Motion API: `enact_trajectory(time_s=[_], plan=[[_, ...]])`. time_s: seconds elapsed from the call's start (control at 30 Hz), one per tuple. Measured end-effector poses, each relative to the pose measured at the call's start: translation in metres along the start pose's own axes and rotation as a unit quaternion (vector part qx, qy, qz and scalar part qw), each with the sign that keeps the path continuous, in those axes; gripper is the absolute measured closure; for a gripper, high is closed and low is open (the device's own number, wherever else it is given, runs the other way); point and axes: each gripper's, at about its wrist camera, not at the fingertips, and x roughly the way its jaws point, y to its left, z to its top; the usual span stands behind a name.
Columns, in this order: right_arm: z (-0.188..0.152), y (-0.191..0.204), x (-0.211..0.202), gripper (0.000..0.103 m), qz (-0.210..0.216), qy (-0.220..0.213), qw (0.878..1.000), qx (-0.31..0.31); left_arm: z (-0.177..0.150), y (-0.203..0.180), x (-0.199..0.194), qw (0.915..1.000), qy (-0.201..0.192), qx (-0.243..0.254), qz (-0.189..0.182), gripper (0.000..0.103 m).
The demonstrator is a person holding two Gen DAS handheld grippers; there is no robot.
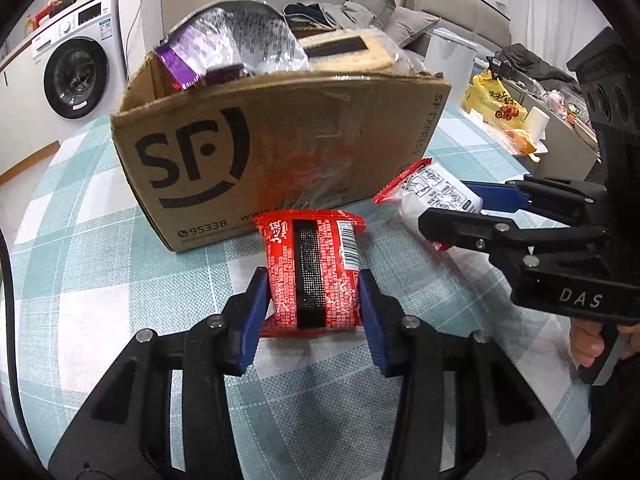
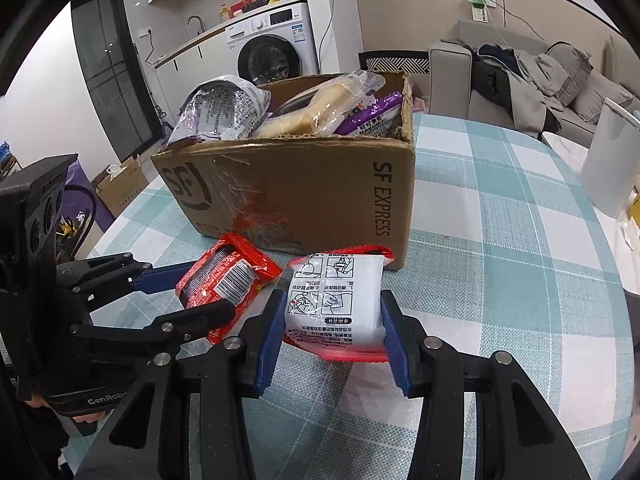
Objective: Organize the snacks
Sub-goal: 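Grasp the red wafer pack with the left tool while the right tool grasps the white-and-red pack, then carry both packs over the box and open both tools to drop them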
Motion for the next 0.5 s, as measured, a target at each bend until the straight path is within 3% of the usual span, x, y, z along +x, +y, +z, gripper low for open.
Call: enact_trajectory(time_s=[0.5], plan=[[0.007,0.007,-0.037,0.056,0.007,-0.039,0.999,-0.012,0.0,0.012,-0.061,0.999,-0.043,-0.007,-0.01,0.062]])
